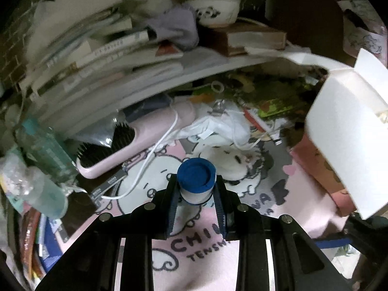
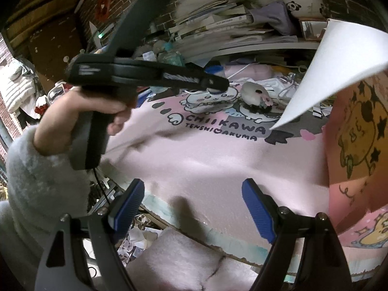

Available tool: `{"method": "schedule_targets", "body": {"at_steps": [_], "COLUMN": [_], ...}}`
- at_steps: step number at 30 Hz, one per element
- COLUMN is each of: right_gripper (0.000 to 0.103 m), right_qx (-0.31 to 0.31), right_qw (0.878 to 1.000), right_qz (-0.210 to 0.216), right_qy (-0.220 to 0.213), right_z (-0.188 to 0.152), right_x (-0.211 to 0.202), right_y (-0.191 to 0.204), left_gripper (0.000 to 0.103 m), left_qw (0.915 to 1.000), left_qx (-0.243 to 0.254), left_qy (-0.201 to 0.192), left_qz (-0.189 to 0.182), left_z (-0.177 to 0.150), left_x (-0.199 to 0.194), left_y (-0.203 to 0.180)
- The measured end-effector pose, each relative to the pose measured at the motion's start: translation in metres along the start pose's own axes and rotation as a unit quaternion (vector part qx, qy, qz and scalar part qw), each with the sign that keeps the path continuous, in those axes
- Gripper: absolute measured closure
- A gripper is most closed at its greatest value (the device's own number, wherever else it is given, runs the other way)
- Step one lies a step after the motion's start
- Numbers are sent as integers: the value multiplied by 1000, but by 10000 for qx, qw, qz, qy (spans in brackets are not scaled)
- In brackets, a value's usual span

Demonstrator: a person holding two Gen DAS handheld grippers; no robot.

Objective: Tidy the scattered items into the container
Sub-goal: 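Close the left tool around the blue-capped white bottle, then carry the bottle with the left tool over the white box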

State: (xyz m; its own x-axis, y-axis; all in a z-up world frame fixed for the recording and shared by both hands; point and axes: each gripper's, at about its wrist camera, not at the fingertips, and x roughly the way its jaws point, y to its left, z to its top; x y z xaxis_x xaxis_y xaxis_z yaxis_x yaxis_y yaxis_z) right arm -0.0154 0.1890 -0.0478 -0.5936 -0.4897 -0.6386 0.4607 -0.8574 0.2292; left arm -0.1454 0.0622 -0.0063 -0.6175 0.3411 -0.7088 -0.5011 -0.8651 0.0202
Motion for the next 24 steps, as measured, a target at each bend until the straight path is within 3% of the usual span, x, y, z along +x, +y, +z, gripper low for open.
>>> {"method": "schedule_targets", "body": {"at_steps": [7, 13, 24], "right_gripper": [22, 22, 22], "right_qx": [176, 191, 353], "right_qw": [9991, 9983, 9983], "right_qz": [-338, -487, -362], "right_qy": [-160, -267, -290], "right_z": [-1, -3, -7], "right_x": [-7, -9, -13], "right_y": [-4, -3, -6], "left_gripper": [80, 80, 80], "left_qw": [9989, 9948, 9837], "left_qx": [210, 476, 1040], "left_qy": [-394, -634, -747], "left_qz": [-164, -632, -1259], "left_z": [11, 25, 54], "left_x": [-34, -55, -70], "left_y": [-23, -51, -104]}}
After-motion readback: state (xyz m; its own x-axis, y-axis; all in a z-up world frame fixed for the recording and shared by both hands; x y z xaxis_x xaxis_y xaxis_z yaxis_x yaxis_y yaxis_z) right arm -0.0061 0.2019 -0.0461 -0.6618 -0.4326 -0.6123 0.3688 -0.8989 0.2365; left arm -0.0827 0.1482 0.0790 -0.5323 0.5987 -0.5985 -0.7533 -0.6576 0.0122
